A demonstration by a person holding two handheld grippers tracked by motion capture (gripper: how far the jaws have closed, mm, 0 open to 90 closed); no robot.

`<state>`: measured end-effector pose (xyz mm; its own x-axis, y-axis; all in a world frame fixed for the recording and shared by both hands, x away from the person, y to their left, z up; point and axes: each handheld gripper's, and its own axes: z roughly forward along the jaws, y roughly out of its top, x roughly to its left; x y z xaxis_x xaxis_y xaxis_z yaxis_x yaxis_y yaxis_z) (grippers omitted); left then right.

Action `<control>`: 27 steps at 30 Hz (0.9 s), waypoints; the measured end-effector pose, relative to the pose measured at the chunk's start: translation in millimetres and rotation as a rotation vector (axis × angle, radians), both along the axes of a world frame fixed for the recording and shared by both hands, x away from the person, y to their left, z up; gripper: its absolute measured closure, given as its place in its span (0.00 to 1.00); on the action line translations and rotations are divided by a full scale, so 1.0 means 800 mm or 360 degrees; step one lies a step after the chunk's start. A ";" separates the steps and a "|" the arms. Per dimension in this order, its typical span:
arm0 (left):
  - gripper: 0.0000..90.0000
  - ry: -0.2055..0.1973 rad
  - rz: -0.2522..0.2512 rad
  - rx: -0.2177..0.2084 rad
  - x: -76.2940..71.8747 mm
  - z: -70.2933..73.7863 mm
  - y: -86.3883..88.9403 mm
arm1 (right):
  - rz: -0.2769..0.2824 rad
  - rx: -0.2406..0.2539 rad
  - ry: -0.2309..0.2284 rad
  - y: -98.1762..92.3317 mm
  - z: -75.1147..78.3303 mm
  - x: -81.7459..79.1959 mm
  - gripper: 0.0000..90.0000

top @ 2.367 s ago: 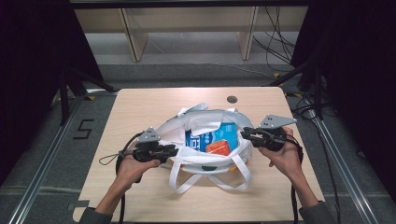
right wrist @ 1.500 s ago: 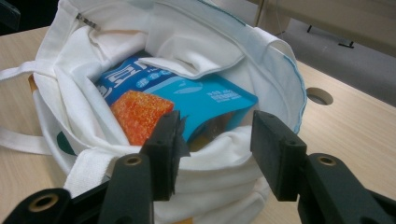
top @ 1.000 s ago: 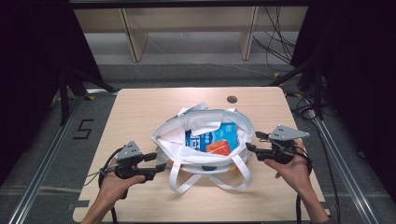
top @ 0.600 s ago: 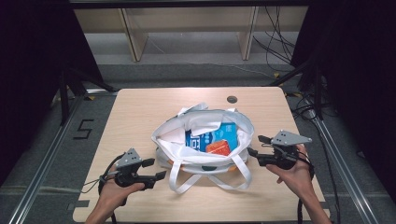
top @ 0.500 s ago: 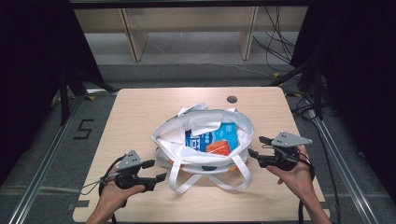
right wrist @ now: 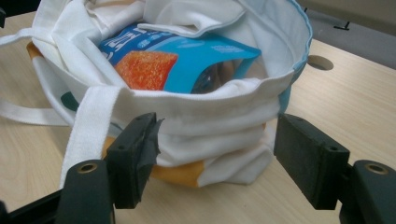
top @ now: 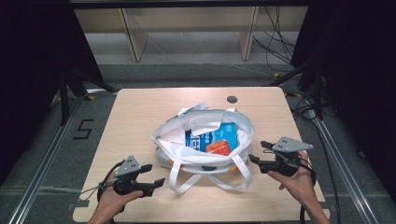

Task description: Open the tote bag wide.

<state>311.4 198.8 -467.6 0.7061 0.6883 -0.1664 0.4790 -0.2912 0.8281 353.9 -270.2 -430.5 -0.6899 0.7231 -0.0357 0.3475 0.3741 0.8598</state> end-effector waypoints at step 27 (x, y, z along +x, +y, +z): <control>0.26 0.0006 -0.0013 0.0081 -0.021 -0.026 0.001 | -0.0038 -0.0015 0.0025 -0.018 -0.037 -0.037 0.32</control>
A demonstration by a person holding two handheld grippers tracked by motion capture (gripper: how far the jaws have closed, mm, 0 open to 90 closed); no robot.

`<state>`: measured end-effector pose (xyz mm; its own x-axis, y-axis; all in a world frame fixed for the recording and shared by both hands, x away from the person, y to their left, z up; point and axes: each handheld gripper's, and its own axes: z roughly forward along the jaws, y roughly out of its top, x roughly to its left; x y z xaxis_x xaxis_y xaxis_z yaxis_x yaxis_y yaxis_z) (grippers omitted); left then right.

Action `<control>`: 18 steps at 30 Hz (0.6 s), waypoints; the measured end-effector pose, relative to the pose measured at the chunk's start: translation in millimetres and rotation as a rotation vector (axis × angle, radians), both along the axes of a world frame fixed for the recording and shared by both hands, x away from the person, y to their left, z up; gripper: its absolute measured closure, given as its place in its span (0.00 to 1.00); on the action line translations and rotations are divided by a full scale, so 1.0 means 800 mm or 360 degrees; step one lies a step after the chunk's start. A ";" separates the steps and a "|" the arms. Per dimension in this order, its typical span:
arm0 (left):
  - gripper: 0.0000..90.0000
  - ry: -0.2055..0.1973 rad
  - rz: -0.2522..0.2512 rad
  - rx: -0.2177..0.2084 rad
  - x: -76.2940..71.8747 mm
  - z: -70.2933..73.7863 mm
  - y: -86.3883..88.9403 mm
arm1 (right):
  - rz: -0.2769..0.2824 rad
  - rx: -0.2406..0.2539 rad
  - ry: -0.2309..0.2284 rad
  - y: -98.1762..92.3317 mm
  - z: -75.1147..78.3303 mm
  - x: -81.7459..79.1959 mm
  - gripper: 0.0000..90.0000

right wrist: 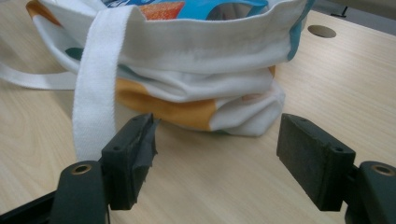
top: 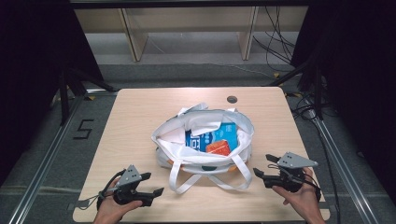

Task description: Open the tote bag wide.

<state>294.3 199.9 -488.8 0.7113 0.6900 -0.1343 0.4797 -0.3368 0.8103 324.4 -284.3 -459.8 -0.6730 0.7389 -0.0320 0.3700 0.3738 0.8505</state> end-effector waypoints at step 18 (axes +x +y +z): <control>0.25 -0.0015 -0.0070 0.0126 -0.019 -0.011 0.003 | 0.0002 -0.0108 0.0074 -0.009 -0.027 -0.031 0.29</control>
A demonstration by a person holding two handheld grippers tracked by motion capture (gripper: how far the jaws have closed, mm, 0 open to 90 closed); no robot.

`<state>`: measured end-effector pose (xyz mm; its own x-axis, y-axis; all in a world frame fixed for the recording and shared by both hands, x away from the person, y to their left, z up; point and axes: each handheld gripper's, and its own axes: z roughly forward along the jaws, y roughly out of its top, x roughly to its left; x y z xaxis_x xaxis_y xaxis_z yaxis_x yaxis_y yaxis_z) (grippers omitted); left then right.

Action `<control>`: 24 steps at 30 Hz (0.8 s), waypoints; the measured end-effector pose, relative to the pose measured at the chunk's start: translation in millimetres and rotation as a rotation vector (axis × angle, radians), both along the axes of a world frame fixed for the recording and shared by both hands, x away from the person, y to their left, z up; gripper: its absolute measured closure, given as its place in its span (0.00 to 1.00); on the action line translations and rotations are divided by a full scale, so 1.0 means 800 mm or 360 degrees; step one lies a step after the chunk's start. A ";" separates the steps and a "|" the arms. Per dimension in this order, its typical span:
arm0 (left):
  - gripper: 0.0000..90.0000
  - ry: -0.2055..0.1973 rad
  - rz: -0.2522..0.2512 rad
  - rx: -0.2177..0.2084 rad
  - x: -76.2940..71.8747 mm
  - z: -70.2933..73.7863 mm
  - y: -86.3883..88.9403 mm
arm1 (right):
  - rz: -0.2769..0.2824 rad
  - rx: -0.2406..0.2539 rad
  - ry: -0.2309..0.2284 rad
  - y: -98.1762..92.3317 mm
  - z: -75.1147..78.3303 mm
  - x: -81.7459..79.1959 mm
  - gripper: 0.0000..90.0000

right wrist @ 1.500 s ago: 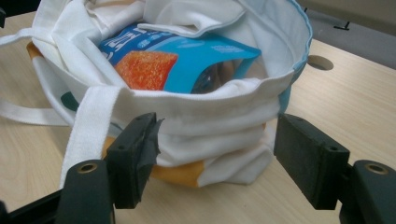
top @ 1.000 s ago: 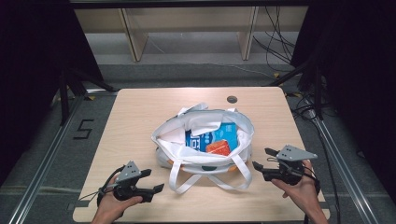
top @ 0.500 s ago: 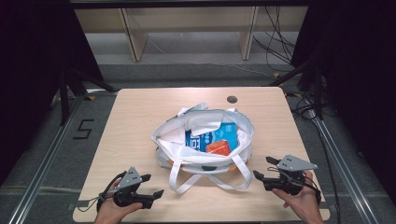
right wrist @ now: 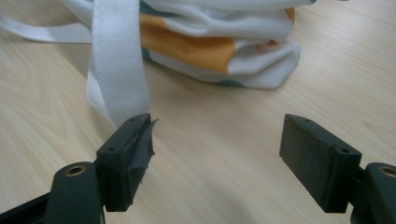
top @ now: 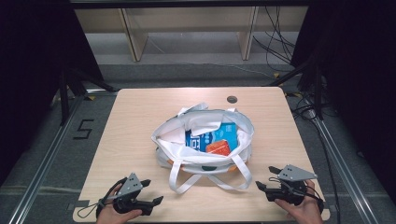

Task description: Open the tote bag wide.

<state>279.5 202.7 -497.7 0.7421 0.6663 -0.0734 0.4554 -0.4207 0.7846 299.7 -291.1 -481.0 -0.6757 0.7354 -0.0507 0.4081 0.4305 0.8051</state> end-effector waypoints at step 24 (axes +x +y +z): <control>0.25 0.0011 0.0040 -0.0044 0.001 -0.004 -0.002 | 0.0007 -0.0023 0.0029 -0.009 -0.007 -0.012 0.29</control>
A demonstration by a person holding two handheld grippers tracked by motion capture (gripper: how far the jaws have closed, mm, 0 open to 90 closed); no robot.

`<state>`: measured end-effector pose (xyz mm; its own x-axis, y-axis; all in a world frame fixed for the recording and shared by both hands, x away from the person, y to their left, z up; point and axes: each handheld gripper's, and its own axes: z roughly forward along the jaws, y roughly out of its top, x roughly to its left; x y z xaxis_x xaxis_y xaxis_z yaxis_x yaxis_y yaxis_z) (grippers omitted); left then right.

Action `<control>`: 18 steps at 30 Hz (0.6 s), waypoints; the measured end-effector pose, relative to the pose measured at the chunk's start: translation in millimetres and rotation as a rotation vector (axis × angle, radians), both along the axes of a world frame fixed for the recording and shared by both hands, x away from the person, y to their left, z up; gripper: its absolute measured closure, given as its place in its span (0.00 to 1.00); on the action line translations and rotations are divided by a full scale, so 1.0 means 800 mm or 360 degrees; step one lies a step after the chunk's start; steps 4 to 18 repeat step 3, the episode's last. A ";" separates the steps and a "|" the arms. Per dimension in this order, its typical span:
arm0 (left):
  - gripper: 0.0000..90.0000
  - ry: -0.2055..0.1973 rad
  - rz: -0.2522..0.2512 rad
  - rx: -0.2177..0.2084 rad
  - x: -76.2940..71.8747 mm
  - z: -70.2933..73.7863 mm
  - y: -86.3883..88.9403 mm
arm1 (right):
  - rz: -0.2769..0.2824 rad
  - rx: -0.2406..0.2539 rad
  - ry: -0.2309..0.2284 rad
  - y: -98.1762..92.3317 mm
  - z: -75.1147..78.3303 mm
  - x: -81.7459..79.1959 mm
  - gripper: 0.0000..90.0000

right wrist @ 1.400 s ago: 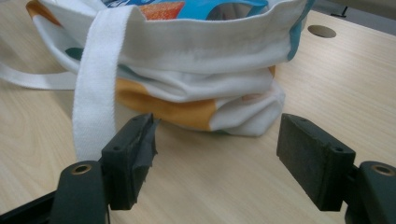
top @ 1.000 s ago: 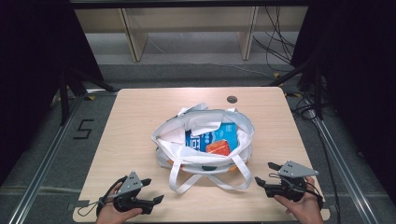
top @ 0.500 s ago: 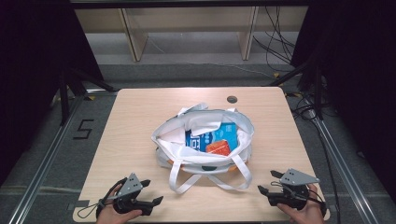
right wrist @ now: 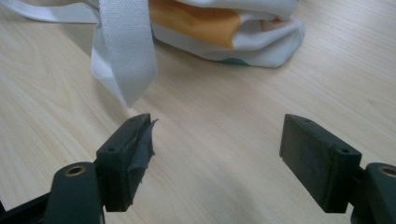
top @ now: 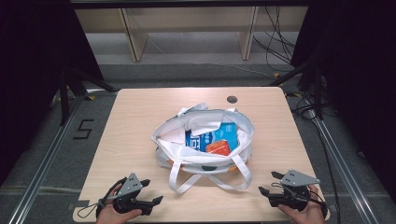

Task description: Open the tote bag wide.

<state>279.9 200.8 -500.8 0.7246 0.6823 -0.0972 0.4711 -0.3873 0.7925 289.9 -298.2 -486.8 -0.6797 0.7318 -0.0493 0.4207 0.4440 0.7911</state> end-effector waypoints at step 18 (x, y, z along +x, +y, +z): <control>0.25 -0.0004 0.0005 -0.0013 0.001 -0.001 -0.001 | -0.0001 0.0004 0.0014 0.000 0.000 0.000 0.29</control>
